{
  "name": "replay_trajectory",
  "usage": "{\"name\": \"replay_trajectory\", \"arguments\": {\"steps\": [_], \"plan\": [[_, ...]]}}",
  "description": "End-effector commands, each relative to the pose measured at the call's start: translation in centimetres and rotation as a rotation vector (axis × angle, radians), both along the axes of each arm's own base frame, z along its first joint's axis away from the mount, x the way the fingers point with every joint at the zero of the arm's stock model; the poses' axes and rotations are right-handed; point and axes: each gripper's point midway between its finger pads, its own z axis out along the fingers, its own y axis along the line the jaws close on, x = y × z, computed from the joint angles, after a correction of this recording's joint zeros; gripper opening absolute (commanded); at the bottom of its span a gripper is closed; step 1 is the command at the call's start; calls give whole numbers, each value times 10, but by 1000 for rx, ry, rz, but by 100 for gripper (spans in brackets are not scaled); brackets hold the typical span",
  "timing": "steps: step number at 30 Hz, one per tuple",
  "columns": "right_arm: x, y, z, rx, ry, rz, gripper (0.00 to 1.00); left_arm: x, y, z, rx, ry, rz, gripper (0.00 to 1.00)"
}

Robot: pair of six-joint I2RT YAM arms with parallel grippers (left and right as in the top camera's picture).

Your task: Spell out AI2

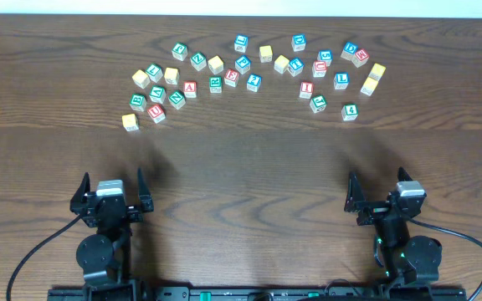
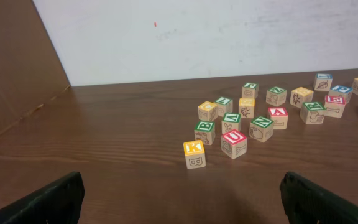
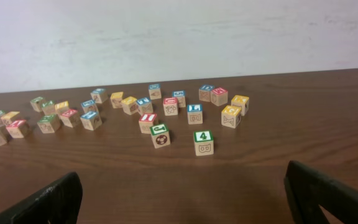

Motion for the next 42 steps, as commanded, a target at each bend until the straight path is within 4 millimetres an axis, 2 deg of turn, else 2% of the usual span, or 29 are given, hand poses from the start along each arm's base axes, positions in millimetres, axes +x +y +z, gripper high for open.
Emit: {"name": "replay_trajectory", "arguments": {"steps": [1, 33, 37, 42], "plan": [[0, 3, -1, -13, -4, 13, 99, -1, -4, -14, -14, 45, -18, 99], [0, 3, -1, -13, -4, 13, 99, -1, -4, -14, -13, 45, -18, 99], [0, 3, -1, -13, -4, 13, 99, 1, -12, -1, -53, -10, -64, 99], [0, 3, 0, -13, -4, 12, 99, 1, -14, 9, -61, -33, -72, 99]]}}
